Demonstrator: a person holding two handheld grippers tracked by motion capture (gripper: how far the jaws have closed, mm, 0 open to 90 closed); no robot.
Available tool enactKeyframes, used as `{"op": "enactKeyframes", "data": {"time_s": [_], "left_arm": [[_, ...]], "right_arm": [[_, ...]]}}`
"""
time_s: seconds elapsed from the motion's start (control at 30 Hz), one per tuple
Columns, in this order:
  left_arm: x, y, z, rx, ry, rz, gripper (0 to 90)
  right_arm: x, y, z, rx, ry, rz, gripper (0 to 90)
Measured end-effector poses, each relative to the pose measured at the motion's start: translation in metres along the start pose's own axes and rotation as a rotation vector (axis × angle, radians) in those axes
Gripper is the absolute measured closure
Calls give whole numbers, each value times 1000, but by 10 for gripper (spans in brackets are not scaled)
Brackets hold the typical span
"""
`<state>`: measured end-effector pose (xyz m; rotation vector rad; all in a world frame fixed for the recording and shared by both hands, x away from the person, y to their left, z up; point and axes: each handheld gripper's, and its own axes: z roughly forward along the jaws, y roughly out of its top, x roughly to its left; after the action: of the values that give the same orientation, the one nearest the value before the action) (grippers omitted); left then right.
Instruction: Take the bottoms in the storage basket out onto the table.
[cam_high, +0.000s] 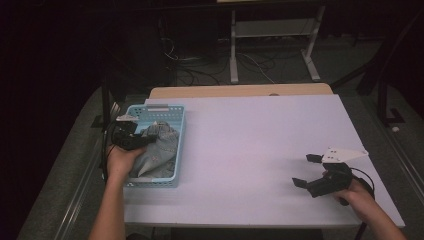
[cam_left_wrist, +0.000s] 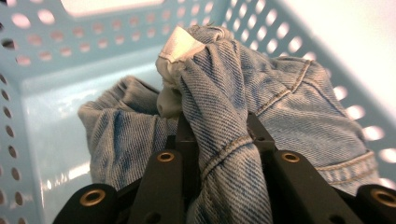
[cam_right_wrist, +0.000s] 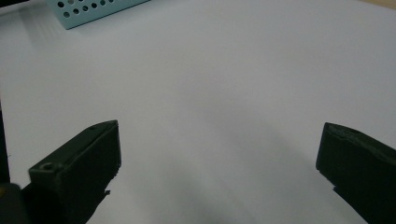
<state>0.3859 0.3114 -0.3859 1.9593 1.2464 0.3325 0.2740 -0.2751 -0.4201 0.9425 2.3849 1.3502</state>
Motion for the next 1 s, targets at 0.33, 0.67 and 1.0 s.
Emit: {"op": "enactKeyframes", "data": {"time_s": [0.33, 0.67, 1.0], "left_arm": [[-3, 5, -15, -97, -75, 39, 739], [-17, 19, -31, -179, -90, 119, 741], [-32, 44, -48, -249, -145, 190, 742]], "right_arm": [[0, 0, 0, 0, -1, -3, 1], [1, 0, 0, -2, -2, 0, 1], [0, 0, -1, -8, -7, 5, 1]]}}
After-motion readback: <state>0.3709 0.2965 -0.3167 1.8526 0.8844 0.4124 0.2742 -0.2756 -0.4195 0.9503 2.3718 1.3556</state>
